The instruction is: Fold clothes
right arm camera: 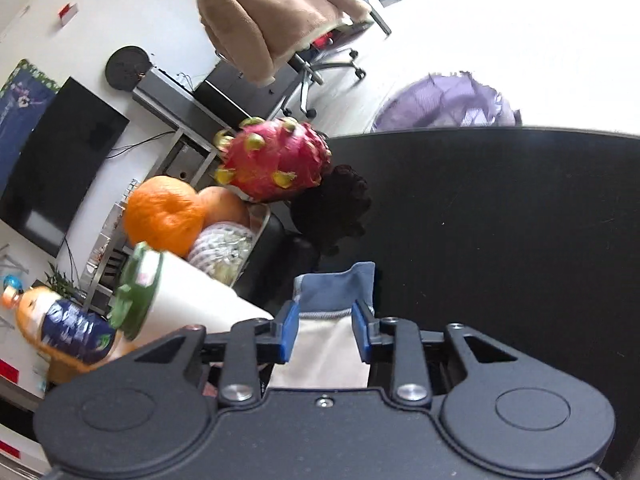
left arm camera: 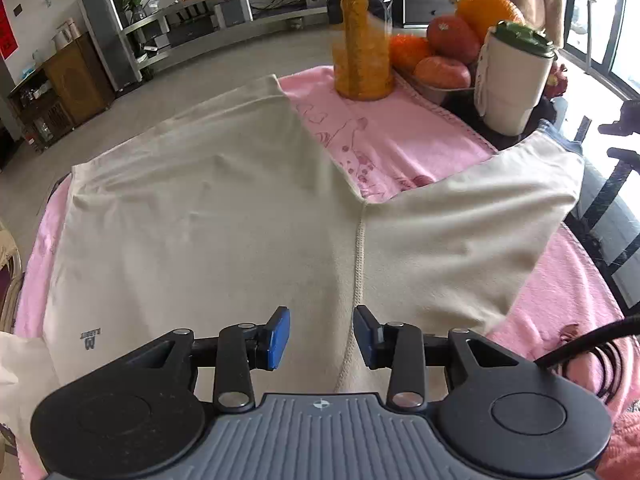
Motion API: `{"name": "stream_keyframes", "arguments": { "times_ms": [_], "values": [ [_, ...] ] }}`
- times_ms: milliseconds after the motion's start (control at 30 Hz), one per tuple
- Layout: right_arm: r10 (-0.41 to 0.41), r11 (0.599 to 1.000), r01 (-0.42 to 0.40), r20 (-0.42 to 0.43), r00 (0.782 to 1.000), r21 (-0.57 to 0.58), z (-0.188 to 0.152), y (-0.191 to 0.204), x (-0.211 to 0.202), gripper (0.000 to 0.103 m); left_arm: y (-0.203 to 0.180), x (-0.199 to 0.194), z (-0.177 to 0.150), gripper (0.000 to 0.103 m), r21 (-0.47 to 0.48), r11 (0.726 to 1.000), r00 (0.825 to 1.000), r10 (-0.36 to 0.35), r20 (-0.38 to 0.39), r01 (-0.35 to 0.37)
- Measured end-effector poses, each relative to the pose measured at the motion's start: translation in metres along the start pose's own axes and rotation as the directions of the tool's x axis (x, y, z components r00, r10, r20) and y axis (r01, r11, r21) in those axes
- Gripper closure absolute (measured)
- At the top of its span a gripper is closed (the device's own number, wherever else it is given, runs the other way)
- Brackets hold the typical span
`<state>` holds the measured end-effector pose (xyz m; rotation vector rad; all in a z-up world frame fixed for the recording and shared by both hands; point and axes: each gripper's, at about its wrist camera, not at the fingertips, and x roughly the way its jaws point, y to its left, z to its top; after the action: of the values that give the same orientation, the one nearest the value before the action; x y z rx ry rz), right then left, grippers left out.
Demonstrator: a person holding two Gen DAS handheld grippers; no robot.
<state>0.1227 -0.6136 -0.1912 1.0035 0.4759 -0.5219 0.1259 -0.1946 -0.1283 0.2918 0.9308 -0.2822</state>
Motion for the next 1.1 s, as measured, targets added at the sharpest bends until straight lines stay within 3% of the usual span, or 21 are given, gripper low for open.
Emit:
{"name": "stream_keyframes", "arguments": {
  "times_ms": [233,400,567,633,767,933,1100],
  "values": [
    [-0.090,0.992,0.089,0.001,0.996,-0.089,0.007,0.006,0.037,0.074,-0.002,0.017,-0.001,0.066,0.002,1.000,0.999,0.023,-0.043,-0.023],
    [-0.180,0.963,0.180,0.015,0.984,-0.200,0.003,0.019,0.050,0.075,-0.003,0.024,-0.002,0.065,0.003,1.000,0.998,0.029,-0.061,-0.029],
    [-0.236,0.937,0.231,0.013,0.972,-0.263,-0.001,0.026,0.064,0.086,-0.005,0.027,-0.005,0.065,0.011,0.999,0.996,0.035,-0.084,-0.034],
    [-0.270,0.913,0.265,0.027,0.962,-0.310,-0.006,0.030,0.067,0.096,-0.004,0.027,-0.007,0.065,0.010,0.999,0.996,0.035,-0.086,-0.035],
    [-0.282,0.884,0.289,0.073,0.956,-0.366,-0.013,0.035,0.065,0.100,-0.001,0.023,-0.011,0.065,0.007,0.999,0.996,0.039,-0.085,-0.039],
    [-0.208,0.897,0.253,0.159,0.965,-0.363,-0.015,0.052,0.025,0.100,0.007,0.006,-0.016,0.065,-0.007,1.000,0.998,0.029,-0.051,-0.029],
    [-0.004,0.915,0.092,0.219,0.976,-0.392,-0.034,0.092,-0.059,0.100,0.030,-0.027,-0.032,0.065,-0.030,1.000,1.000,0.008,-0.005,-0.008]
  ]
}}
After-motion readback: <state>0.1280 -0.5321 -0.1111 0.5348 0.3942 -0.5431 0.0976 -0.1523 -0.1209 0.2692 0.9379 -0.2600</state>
